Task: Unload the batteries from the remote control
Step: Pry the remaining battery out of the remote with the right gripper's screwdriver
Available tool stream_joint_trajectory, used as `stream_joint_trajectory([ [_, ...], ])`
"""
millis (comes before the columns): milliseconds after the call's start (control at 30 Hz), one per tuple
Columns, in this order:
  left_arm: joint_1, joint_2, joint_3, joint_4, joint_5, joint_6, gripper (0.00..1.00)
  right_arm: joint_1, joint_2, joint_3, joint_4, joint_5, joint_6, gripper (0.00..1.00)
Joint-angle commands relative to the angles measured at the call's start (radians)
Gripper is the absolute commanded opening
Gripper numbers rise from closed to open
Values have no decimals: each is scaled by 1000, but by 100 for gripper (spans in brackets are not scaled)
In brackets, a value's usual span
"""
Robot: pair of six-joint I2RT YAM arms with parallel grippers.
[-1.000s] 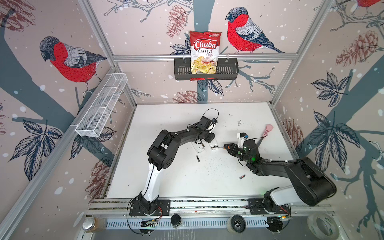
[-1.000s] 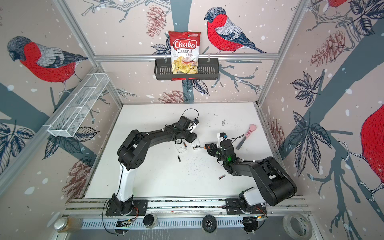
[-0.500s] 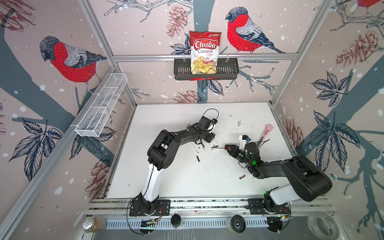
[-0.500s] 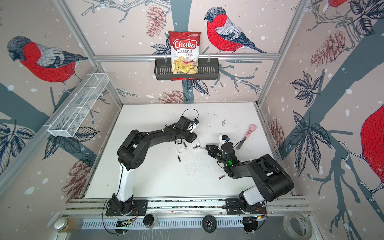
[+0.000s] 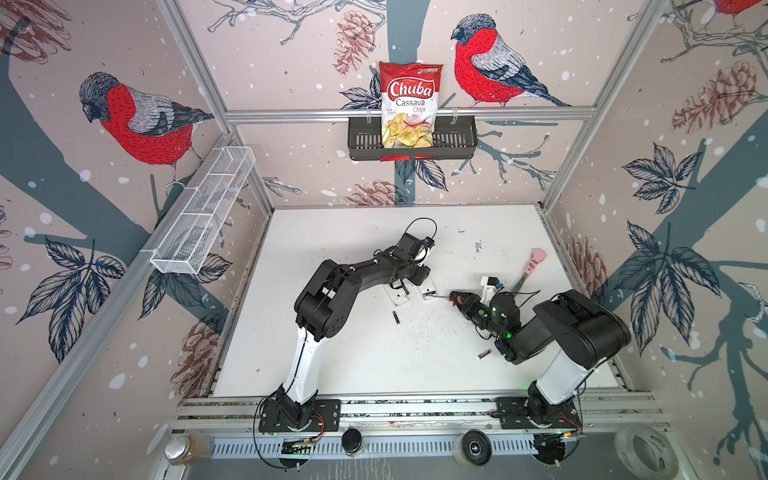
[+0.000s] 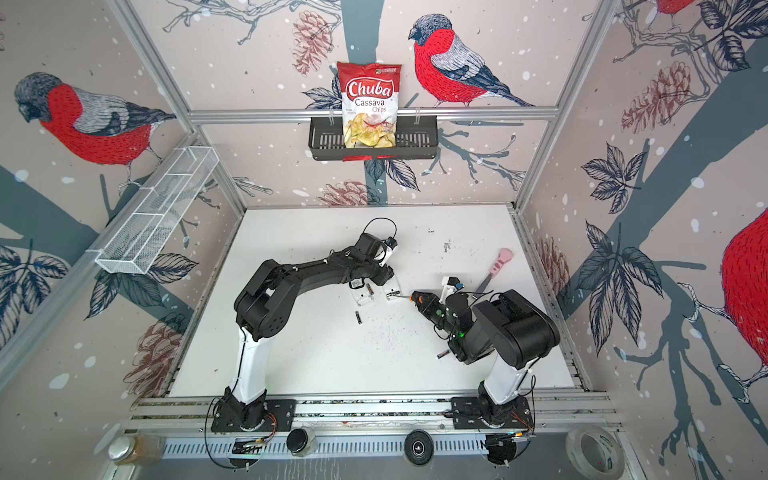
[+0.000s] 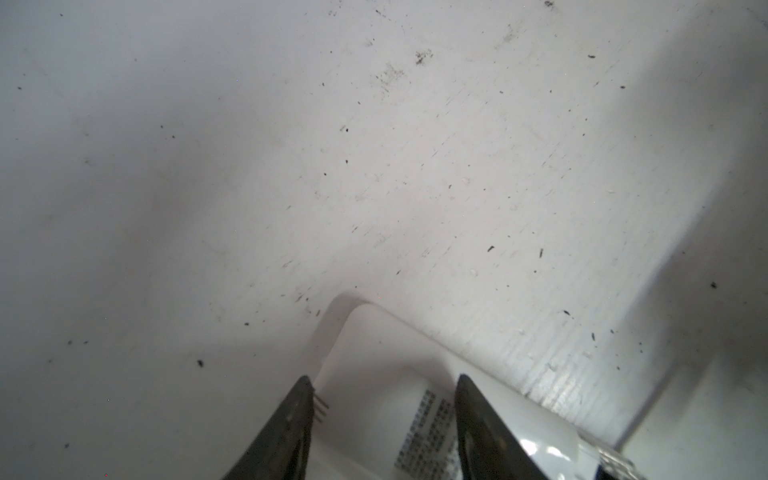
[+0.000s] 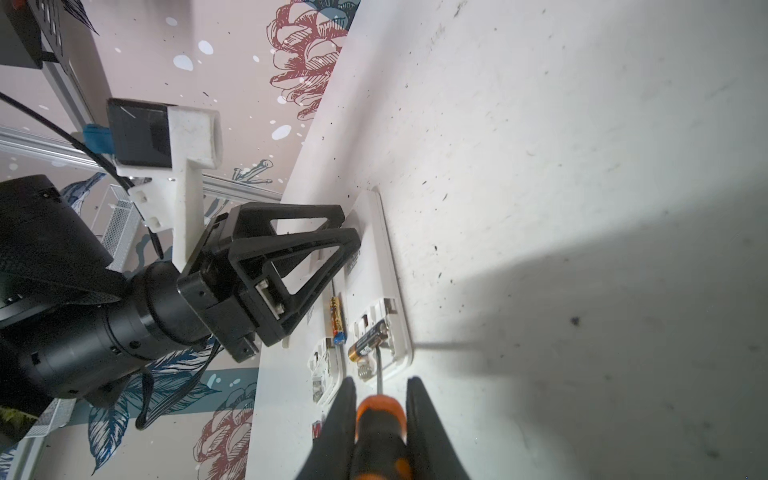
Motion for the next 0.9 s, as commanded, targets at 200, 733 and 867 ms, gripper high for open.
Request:
stream_joint_trajectory([
  [200, -2, 12, -5, -97, 28, -2, 53, -16, 56, -1, 43, -31, 37, 2],
  [733, -3, 15, 0, -102, 29, 1, 53, -31, 111, 7, 132, -72, 66, 2],
  [867, -3, 15, 2, -106, 30, 2, 53, -32, 111, 16, 147, -84, 69, 2],
])
